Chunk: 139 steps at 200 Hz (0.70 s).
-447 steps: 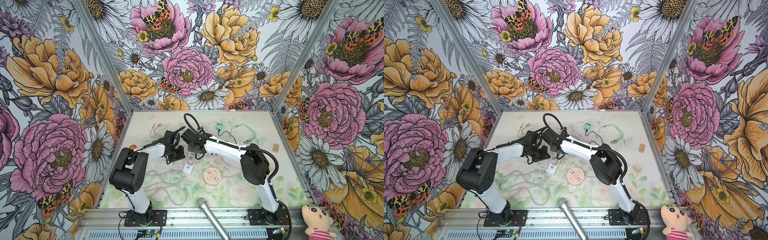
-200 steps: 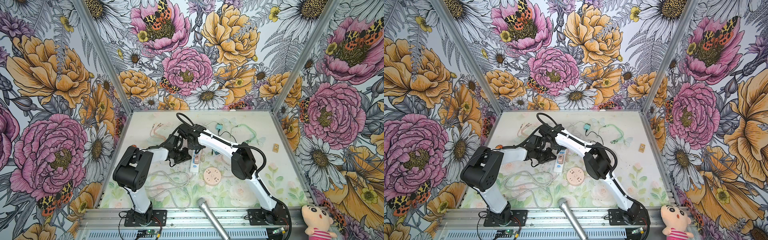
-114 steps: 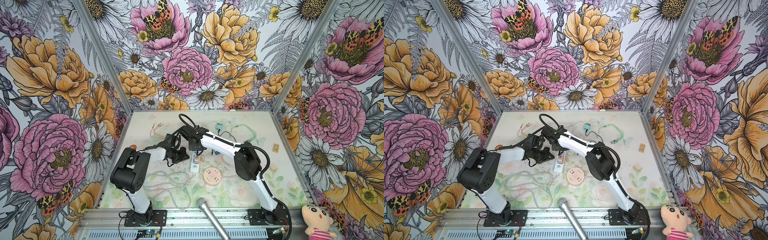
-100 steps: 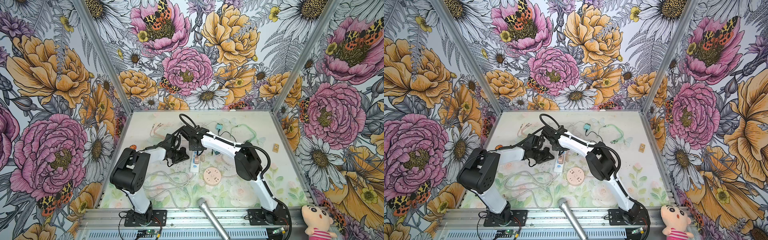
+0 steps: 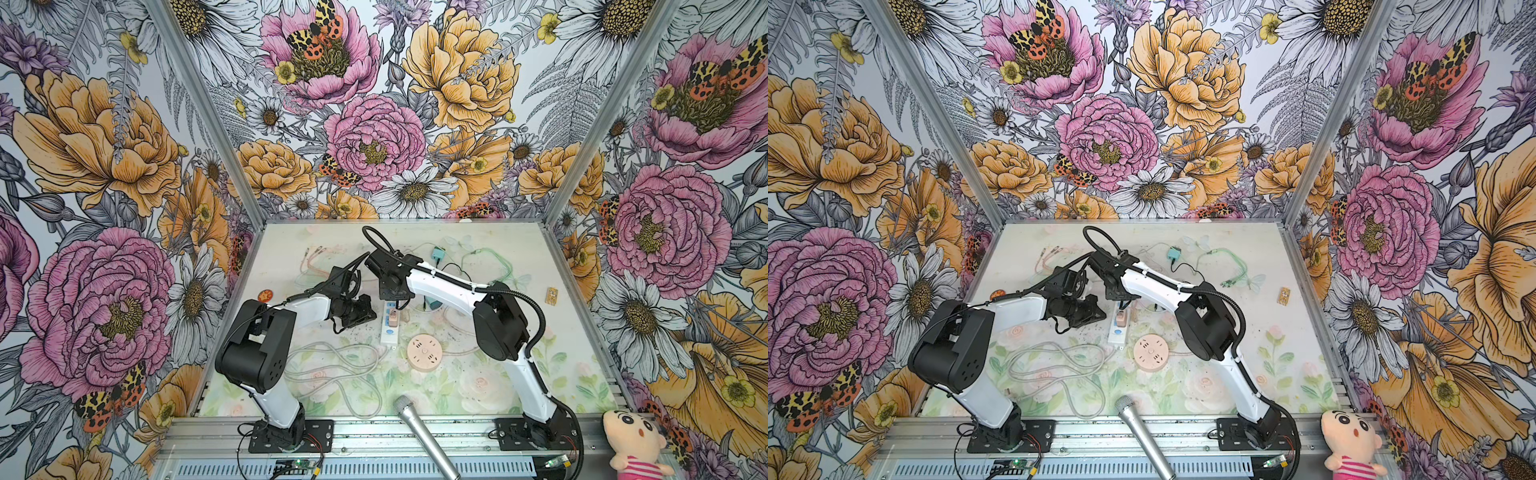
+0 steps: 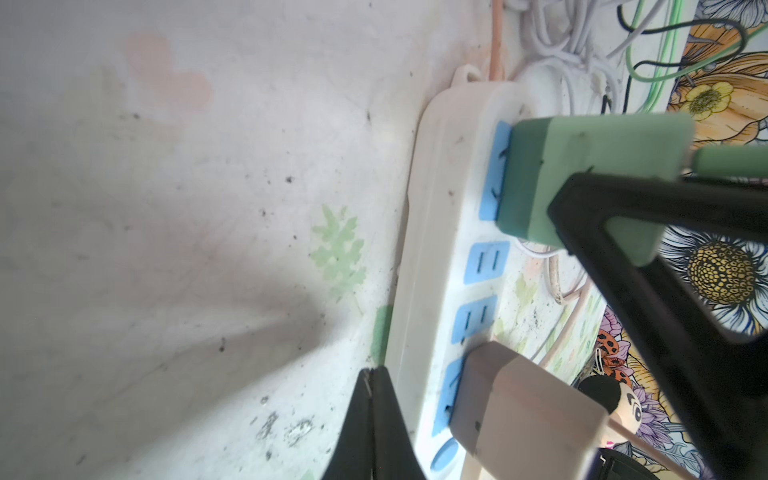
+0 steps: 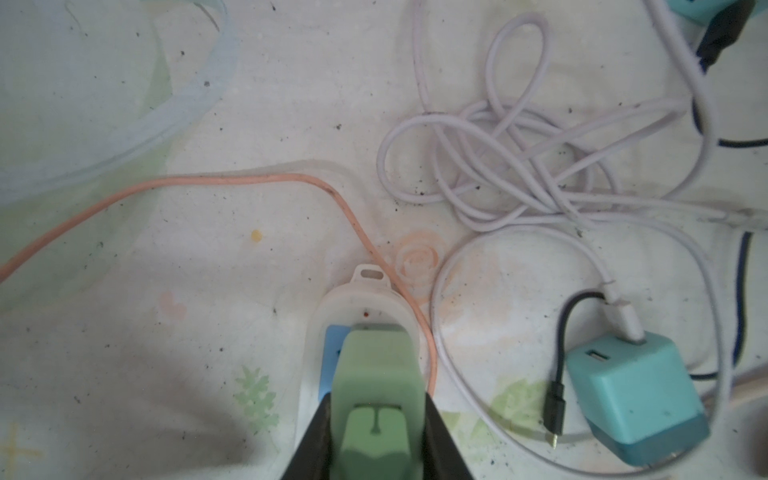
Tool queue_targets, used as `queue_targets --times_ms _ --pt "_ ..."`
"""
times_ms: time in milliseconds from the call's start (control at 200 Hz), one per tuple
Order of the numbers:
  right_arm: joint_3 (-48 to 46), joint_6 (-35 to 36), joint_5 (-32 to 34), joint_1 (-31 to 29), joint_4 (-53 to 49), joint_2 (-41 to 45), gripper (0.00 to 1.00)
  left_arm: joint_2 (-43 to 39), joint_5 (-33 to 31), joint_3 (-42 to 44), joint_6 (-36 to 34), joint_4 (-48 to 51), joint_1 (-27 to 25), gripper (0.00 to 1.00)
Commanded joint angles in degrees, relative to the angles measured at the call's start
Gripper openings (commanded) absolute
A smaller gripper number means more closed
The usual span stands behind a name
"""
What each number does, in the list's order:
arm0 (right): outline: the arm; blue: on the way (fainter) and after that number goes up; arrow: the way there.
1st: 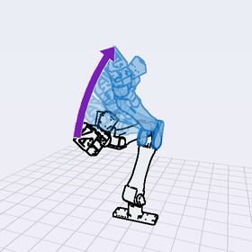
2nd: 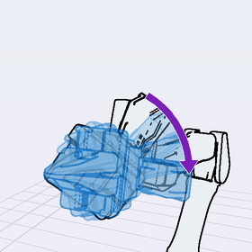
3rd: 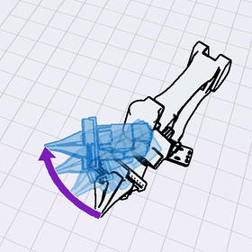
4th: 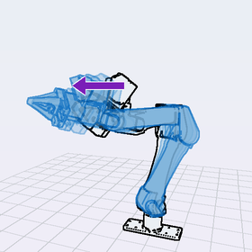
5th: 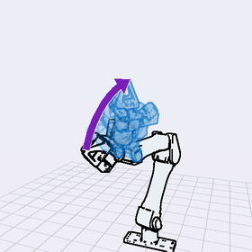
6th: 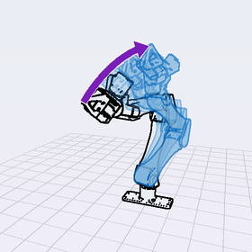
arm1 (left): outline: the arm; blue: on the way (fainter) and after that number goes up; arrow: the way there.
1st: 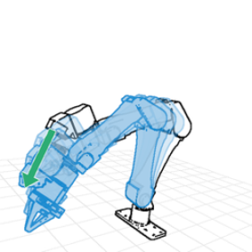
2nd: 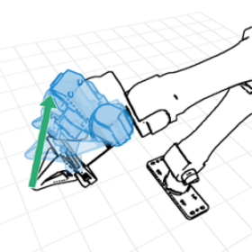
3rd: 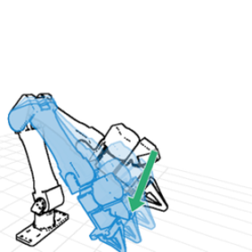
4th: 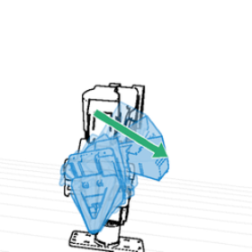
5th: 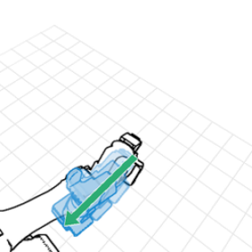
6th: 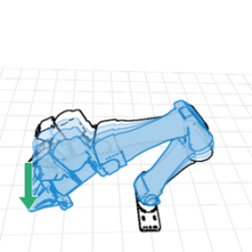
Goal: Insert the plug
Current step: 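Lower the green brick's prongs into the farthest socket with the right gripper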
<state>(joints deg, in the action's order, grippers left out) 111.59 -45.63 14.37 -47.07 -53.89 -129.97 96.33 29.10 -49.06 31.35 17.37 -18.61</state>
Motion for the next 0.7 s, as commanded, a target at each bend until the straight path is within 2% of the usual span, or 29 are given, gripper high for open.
queue_targets --times_ms 0,691 --pt "-2.13 1.85 -7.59 0.32 -3.17 -4.91 0.00 -2.00 -1.89 -2.04 -0.76 1.29 0.06 0.04" --pt "2.56 3.79 -9.62 -2.52 -3.16 -7.63 0.00 -6.48 -5.17 -2.32 -1.82 5.39 2.35 0.04"
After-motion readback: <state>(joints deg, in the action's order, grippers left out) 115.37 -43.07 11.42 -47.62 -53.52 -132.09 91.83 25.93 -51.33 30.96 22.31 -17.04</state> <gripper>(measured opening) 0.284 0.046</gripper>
